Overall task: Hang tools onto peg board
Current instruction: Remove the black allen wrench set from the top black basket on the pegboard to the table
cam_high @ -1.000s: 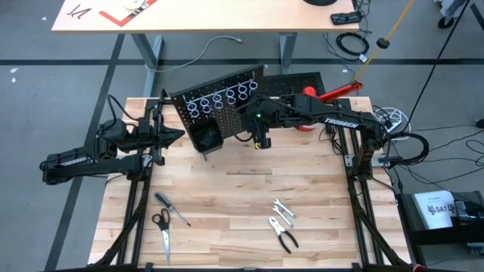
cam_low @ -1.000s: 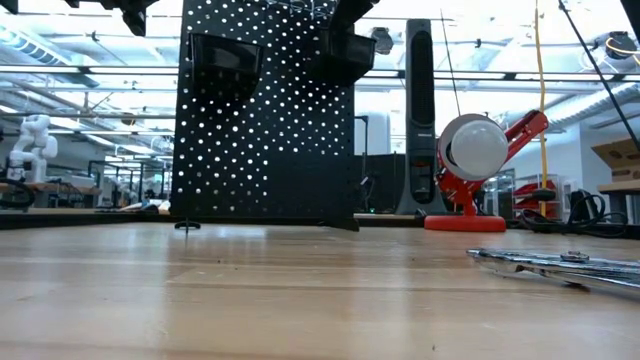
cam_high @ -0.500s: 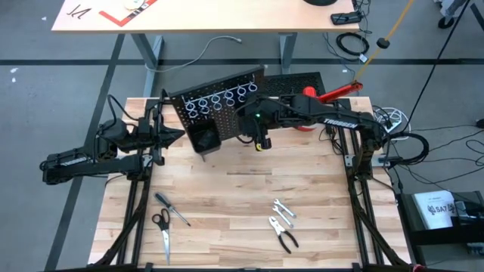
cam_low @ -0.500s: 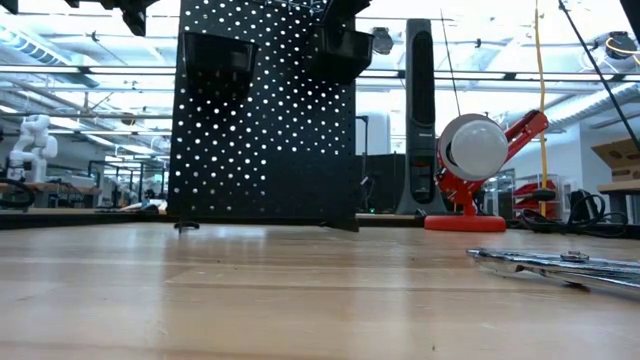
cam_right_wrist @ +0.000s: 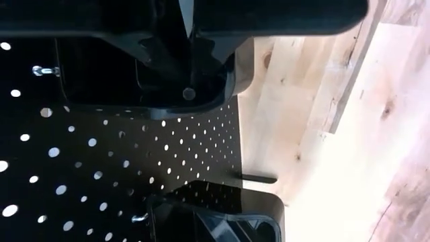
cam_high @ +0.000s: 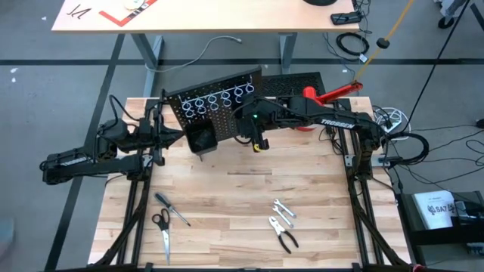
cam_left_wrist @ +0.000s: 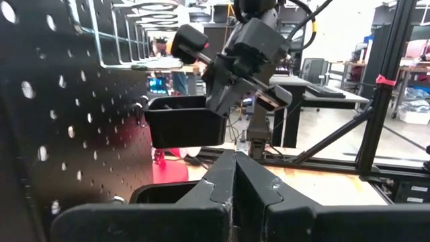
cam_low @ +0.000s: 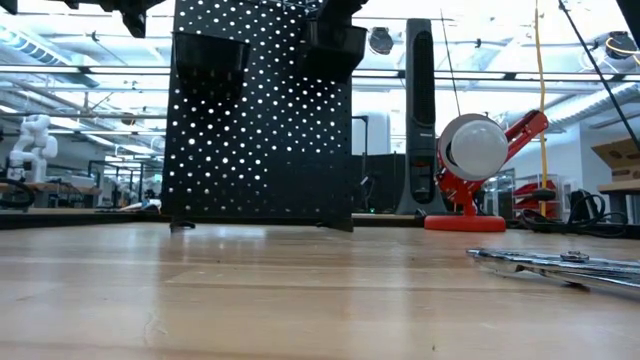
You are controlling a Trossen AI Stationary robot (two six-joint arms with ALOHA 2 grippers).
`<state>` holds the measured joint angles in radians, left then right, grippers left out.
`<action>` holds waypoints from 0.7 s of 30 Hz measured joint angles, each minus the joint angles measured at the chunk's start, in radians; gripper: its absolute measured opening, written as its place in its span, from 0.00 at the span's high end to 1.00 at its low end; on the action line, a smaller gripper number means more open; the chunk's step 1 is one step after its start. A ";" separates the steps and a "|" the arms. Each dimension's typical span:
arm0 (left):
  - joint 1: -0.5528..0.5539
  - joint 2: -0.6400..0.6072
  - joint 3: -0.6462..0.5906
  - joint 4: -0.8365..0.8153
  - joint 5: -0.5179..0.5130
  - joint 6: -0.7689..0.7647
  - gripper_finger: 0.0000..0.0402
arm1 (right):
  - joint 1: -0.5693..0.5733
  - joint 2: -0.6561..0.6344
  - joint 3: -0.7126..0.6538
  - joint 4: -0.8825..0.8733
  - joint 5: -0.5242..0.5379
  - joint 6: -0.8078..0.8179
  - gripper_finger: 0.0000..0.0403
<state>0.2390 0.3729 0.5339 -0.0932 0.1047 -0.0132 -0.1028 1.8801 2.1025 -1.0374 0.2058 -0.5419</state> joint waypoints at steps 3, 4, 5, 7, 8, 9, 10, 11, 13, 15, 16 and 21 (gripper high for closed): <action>0.000 0.000 0.000 0.001 0.000 0.000 0.97 | 0.001 0.000 0.000 0.009 0.002 0.000 1.00; 0.000 0.000 0.000 0.001 0.000 -0.001 0.97 | 0.002 0.000 0.000 0.011 0.008 0.000 1.00; 0.000 0.000 0.000 0.001 0.000 -0.001 0.97 | 0.004 -0.001 0.000 0.013 0.021 -0.001 1.00; 0.000 0.000 0.000 0.001 0.000 -0.001 0.97 | 0.010 -0.003 0.000 0.017 0.051 -0.011 1.00; 0.000 0.000 0.000 0.001 0.000 0.000 0.97 | 0.013 -0.007 0.000 0.017 0.058 -0.017 1.00; 0.000 0.000 0.000 0.001 0.000 0.000 0.97 | 0.015 -0.010 0.000 0.017 0.058 -0.019 1.00; 0.000 0.000 0.000 0.001 0.000 0.000 0.97 | 0.018 -0.017 0.000 0.021 0.060 -0.020 1.00; 0.000 0.000 0.000 0.001 0.000 0.000 0.97 | 0.020 -0.022 0.000 0.026 0.067 -0.021 1.00; 0.000 0.000 0.000 0.001 0.000 0.000 0.97 | 0.031 -0.034 0.000 0.028 0.111 -0.026 1.00; 0.000 0.000 0.000 0.001 0.000 0.001 0.97 | 0.040 -0.043 0.000 0.027 0.150 -0.034 1.00; 0.000 0.000 0.000 0.001 0.000 0.001 0.97 | 0.044 -0.050 0.000 0.026 0.158 -0.039 1.00; 0.000 0.000 0.000 0.004 0.000 0.002 0.97 | 0.065 -0.084 0.000 0.023 0.162 -0.031 1.00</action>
<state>0.2390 0.3729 0.5339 -0.0897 0.1047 -0.0116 -0.0379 1.7956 2.1029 -1.0142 0.3676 -0.5731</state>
